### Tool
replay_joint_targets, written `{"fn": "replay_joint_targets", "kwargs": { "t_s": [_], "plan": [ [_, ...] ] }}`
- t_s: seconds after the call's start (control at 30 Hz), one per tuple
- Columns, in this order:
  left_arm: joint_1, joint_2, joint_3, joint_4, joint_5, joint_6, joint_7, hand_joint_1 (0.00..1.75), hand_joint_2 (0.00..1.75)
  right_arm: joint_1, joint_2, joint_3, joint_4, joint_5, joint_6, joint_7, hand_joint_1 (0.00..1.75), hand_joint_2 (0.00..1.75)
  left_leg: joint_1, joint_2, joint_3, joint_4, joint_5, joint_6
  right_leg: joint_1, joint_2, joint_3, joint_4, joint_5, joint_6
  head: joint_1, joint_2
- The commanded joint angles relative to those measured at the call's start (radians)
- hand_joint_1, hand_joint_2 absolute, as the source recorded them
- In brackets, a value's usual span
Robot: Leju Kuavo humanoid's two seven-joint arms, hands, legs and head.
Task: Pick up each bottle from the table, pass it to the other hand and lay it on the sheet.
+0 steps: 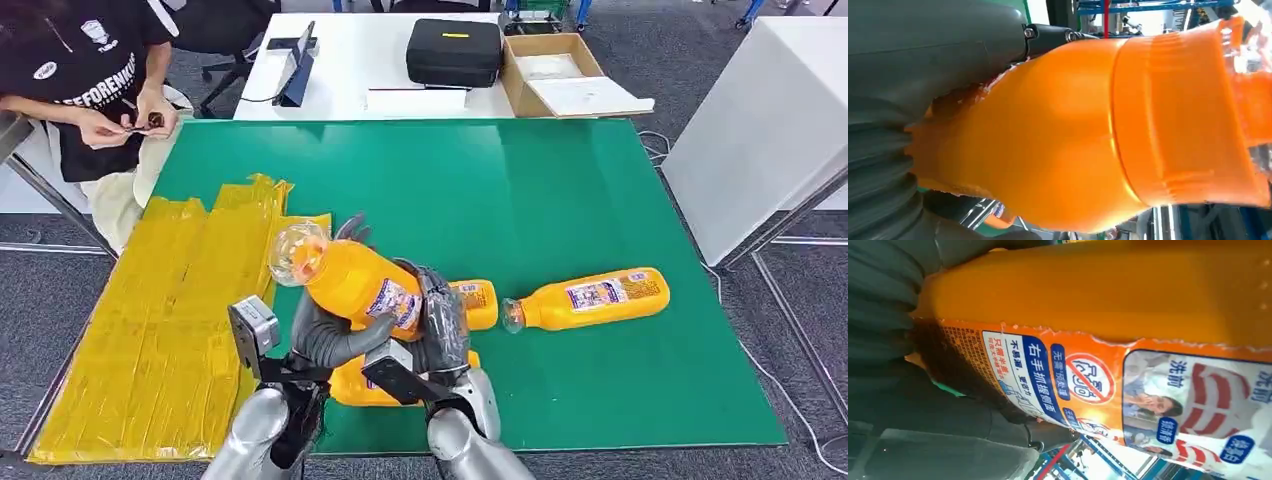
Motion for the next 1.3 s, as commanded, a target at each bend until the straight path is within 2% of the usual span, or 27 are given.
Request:
{"fn": "replay_joint_targets", "kwargs": {
  "t_s": [0.03,0.27,0.3,0.33,0.37,0.4,0.43,0.47,0.6,1.1,1.13,1.17,1.2,1.3],
  "plan": [
    [-0.050,-0.007,-0.010,0.104,0.006,-0.012,0.008,0.00,1.75,-0.058,0.006,0.079,0.106,0.009,0.029,-0.002,1.75,1.75,0.001,-0.001,0.002,0.000,0.000,-0.003,0.001,-0.001,0.002,-0.001,0.000,-0.002,0.000,0.000],
    [-0.038,-0.019,0.039,0.087,0.062,-0.013,-0.045,0.00,1.75,-0.058,0.010,0.084,0.135,-0.003,0.048,-0.007,1.75,1.75,0.001,-0.001,0.002,0.000,0.000,-0.003,0.001,-0.002,0.002,-0.001,-0.001,-0.002,0.000,0.000],
    [-0.032,-0.027,0.054,0.073,0.079,-0.008,-0.062,1.08,1.75,-0.060,0.011,0.084,0.143,-0.005,0.051,-0.006,1.75,1.75,0.002,-0.001,0.003,0.000,-0.001,-0.004,0.002,-0.002,0.004,-0.001,-0.001,-0.003,0.000,0.000],
    [-0.033,-0.028,0.057,0.070,0.083,-0.006,-0.069,1.68,1.75,-0.062,0.011,0.083,0.147,-0.005,0.052,-0.005,1.75,1.75,0.002,-0.001,0.003,0.000,-0.001,-0.005,0.002,-0.002,0.004,-0.002,-0.001,-0.003,0.000,0.000],
    [-0.032,-0.030,0.063,0.063,0.091,-0.003,-0.081,1.75,1.75,-0.066,0.013,0.079,0.153,-0.010,0.054,-0.007,1.75,1.75,0.002,-0.001,0.003,0.000,-0.001,-0.004,0.002,-0.002,0.004,-0.001,-0.001,-0.003,0.000,0.000],
    [-0.032,-0.031,0.065,0.059,0.094,-0.002,-0.084,1.75,1.75,-0.072,0.014,0.077,0.159,-0.012,0.056,-0.008,1.75,1.75,0.001,-0.001,0.002,0.000,0.000,-0.003,0.001,-0.001,0.002,-0.001,0.000,-0.002,0.000,0.000],
    [-0.035,-0.031,0.064,0.058,0.094,-0.002,-0.085,1.75,1.75,-0.080,0.017,0.074,0.165,-0.016,0.058,-0.009,1.75,1.75,0.003,-0.001,0.005,0.000,-0.002,-0.007,0.003,-0.003,0.006,-0.002,-0.001,-0.004,0.000,0.000],
    [-0.040,-0.032,0.064,0.057,0.094,-0.002,-0.084,1.75,1.75,-0.088,0.018,0.074,0.165,-0.016,0.061,-0.009,1.75,1.75,0.001,-0.001,0.002,0.000,-0.001,-0.003,0.002,-0.002,0.002,-0.001,0.000,-0.002,0.000,0.000],
    [-0.087,-0.044,0.068,0.088,0.114,0.005,-0.086,1.75,1.75,-0.150,0.044,0.066,0.220,-0.037,0.074,-0.001,1.75,1.75,0.002,-0.001,0.000,0.001,0.000,-0.003,0.002,-0.002,0.001,0.000,0.000,-0.002,0.000,0.000],
    [-0.108,-0.036,0.050,0.110,0.144,0.020,-0.093,1.75,1.75,-0.182,0.049,0.072,0.265,-0.138,0.013,-0.044,1.75,1.75,0.002,-0.002,0.003,0.000,0.000,-0.004,0.002,-0.004,0.004,-0.001,-0.001,-0.003,0.000,0.000],
    [-0.107,-0.034,0.052,0.108,0.147,0.022,-0.094,1.75,1.75,-0.174,0.045,0.067,0.248,-0.150,0.001,-0.050,0.65,1.75,0.001,-0.002,0.001,0.000,0.000,-0.003,0.001,-0.003,0.002,-0.001,-0.001,-0.002,0.000,0.000],
    [-0.106,-0.033,0.053,0.106,0.149,0.023,-0.094,1.75,1.75,-0.168,0.041,0.068,0.234,-0.153,-0.007,-0.053,0.65,1.75,0.002,-0.002,0.003,0.001,0.000,-0.005,0.002,-0.004,0.004,-0.001,-0.001,-0.003,0.000,0.000],
    [-0.105,-0.032,0.057,0.105,0.151,0.025,-0.095,1.75,1.75,-0.154,0.031,0.069,0.206,-0.156,-0.008,-0.051,0.00,1.75,0.001,-0.002,0.001,0.000,0.000,-0.003,0.001,-0.003,0.002,-0.001,-0.001,-0.002,0.000,0.000],
    [-0.103,-0.027,0.065,0.106,0.155,0.029,-0.097,1.75,1.75,-0.117,0.003,0.075,0.128,-0.158,-0.009,-0.042,0.00,1.75,0.002,-0.003,0.002,0.000,0.000,-0.003,0.002,-0.004,0.003,-0.001,-0.001,-0.002,0.000,0.000]
  ]
}}
